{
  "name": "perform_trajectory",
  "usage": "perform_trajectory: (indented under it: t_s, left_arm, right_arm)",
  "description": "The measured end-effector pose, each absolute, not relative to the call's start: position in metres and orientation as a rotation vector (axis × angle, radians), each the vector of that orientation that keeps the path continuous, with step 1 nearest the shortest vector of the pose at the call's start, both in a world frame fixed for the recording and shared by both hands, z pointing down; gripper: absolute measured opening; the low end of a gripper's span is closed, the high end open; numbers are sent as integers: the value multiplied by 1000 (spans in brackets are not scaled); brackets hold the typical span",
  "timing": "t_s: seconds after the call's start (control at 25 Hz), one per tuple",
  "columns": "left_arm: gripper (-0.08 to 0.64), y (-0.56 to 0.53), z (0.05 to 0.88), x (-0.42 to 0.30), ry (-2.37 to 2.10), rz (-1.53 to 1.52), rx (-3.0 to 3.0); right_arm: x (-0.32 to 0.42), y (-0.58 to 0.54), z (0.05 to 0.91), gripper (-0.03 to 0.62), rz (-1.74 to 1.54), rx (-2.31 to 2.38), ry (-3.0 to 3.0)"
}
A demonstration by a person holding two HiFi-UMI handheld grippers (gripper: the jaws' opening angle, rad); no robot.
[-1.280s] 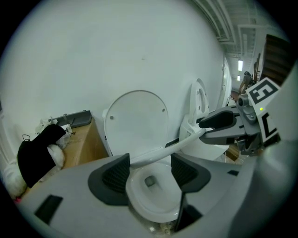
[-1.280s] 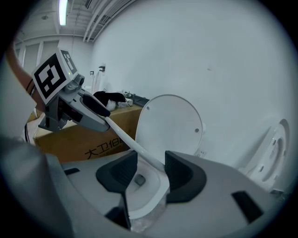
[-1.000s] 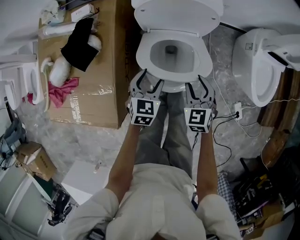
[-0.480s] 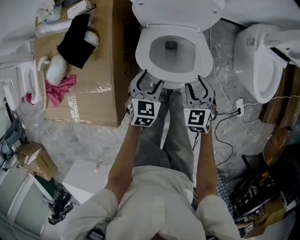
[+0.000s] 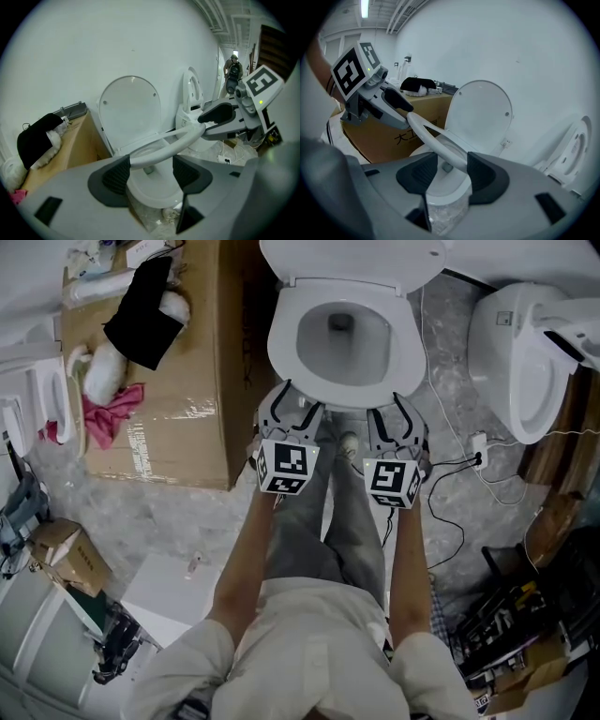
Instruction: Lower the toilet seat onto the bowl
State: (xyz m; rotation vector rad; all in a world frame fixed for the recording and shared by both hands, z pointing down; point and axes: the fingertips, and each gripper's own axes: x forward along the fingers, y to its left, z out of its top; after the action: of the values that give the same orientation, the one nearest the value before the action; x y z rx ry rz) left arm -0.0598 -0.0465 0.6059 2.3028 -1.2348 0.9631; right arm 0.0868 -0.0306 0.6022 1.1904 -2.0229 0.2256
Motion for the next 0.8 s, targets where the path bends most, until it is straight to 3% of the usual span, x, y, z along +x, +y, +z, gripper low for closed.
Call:
perform_trajectory:
  t_s: [0.8]
  left_arm:
    - [301,-7,653,-62,-1259,1037,2324]
  right_arm:
    - [83,9,652,207,163,1150,-2020]
